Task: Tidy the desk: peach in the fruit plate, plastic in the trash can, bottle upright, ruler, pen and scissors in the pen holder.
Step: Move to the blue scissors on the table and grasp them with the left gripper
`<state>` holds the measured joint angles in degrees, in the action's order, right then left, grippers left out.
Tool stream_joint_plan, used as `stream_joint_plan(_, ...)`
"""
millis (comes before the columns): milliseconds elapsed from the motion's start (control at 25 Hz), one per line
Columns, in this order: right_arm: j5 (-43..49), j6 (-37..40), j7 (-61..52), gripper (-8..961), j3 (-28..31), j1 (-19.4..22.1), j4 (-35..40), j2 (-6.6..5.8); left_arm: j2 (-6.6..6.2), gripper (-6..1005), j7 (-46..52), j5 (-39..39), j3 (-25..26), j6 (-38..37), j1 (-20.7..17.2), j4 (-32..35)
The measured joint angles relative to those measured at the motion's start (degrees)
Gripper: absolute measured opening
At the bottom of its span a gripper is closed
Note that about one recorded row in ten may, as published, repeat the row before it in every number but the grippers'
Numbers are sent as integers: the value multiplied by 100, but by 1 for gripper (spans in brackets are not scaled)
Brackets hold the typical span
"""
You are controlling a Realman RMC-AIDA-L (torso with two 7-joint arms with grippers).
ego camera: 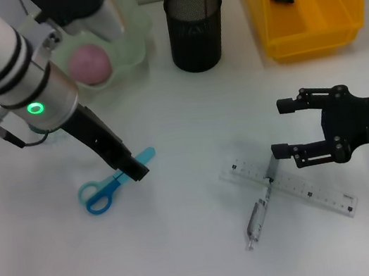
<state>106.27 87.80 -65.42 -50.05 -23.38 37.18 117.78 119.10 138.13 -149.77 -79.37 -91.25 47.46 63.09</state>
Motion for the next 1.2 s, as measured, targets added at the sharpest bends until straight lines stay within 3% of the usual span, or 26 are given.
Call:
stream_joint_plan(400,0,11,2,821,-25,0,-9,4,8,771,156,-180,-404,490,135,-607)
stream_joint_plan(1200,-1,0,14,822,-6,0,-26,9,7,746,146,-350,-706,784,174,-899)
